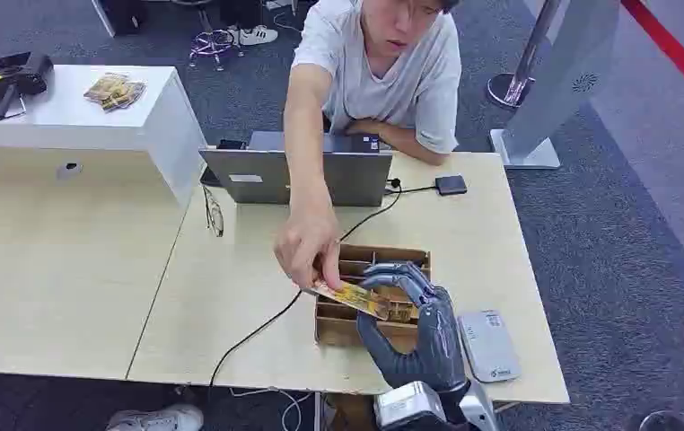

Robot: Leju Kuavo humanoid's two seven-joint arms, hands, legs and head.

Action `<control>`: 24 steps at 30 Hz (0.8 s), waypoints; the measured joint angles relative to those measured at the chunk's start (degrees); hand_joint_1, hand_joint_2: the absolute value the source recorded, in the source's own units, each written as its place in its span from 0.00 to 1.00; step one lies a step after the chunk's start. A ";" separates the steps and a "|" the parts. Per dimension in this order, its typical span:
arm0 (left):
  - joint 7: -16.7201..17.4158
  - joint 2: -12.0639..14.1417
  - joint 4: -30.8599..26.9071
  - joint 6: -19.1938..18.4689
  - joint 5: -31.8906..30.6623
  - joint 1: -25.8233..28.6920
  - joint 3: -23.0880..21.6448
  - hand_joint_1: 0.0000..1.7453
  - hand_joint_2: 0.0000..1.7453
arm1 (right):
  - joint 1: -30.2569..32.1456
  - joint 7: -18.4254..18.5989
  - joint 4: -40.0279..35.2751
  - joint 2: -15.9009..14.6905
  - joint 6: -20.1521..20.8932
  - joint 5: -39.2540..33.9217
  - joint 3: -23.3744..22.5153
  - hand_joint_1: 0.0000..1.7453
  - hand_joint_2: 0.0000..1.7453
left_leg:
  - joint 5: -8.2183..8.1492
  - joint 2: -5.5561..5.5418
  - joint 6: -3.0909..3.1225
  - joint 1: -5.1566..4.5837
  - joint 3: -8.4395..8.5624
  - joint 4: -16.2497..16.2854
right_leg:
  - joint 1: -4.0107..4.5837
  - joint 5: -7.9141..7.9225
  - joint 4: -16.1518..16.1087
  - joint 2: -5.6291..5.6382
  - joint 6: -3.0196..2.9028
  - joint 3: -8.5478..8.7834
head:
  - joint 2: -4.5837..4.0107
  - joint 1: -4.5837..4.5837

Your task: Pass the card to the sensor for recognition and then transmit it.

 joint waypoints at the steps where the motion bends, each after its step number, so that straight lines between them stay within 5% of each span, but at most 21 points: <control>1: 0.00 0.00 0.00 0.00 0.00 0.00 0.02 0.00 0.00 | 0.00 0.02 0.04 0.02 0.00 0.00 0.02 1.00 1.00 | 0.00 0.00 0.00 0.00 0.00 0.00 | 0.00 0.00 0.00 0.00 0.00 0.00 | 0.00 0.00; 24: 0.00 0.00 0.00 0.07 0.02 0.00 0.00 0.00 0.00 | -0.06 0.09 0.24 0.26 -0.24 0.13 0.13 1.00 1.00 | 0.00 0.00 0.00 0.00 0.00 0.00 | 0.00 0.00 0.00 0.00 0.00 0.00 | 0.00 0.00</control>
